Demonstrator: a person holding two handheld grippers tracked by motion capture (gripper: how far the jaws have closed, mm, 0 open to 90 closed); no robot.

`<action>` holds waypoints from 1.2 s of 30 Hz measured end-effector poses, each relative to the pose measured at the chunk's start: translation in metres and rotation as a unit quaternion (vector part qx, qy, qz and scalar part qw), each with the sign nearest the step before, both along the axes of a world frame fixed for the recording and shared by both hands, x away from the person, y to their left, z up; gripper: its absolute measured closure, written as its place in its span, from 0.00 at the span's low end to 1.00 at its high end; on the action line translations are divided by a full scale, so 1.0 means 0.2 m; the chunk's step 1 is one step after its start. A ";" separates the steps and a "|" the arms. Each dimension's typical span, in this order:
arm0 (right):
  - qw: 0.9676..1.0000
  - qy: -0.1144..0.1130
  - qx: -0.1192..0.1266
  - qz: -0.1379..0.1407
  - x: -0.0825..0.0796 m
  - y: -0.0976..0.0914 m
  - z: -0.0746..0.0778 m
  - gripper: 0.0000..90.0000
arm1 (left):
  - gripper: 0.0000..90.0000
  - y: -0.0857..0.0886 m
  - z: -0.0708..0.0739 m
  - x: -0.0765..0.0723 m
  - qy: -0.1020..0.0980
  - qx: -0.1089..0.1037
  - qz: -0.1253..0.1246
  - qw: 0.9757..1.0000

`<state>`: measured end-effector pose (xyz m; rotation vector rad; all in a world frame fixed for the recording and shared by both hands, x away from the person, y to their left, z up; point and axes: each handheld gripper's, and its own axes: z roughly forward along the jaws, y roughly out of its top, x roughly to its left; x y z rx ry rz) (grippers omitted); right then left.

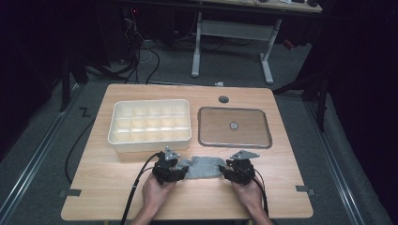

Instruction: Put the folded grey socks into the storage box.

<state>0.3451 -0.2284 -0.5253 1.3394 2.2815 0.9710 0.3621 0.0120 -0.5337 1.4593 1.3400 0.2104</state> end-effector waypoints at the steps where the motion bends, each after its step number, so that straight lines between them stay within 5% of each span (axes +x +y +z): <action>1: 1.000 0.001 0.002 0.000 0.00 0.00 0.00 0.63 | 0.51 0.00 0.00 0.00 0.005 0.000 -0.001 1.000; 5: 1.000 0.009 0.002 -0.003 0.00 0.00 0.01 0.61 | 0.47 0.00 0.02 0.01 0.023 -0.005 -0.002 1.000; 10: 1.000 0.009 0.010 -0.004 0.00 -0.01 0.01 0.55 | 0.44 0.00 0.02 -0.01 0.012 -0.022 0.004 1.000; 15: 0.999 -0.025 0.029 -0.011 -0.05 -0.02 0.09 0.56 | 0.44 0.04 0.04 -0.02 0.016 -0.037 0.009 0.999; 20: 0.998 -0.049 0.045 0.011 -0.06 0.02 0.16 0.67 | 0.45 0.08 0.06 0.00 0.028 -0.071 0.024 0.997; 27: 0.996 -0.031 0.042 0.072 -0.04 0.20 0.13 0.81 | 0.48 0.06 0.03 0.02 0.048 -0.063 0.029 0.996; 36: 0.996 -0.014 0.016 0.092 0.00 0.32 0.06 0.95 | 0.53 0.04 0.01 0.00 0.026 -0.038 0.033 0.998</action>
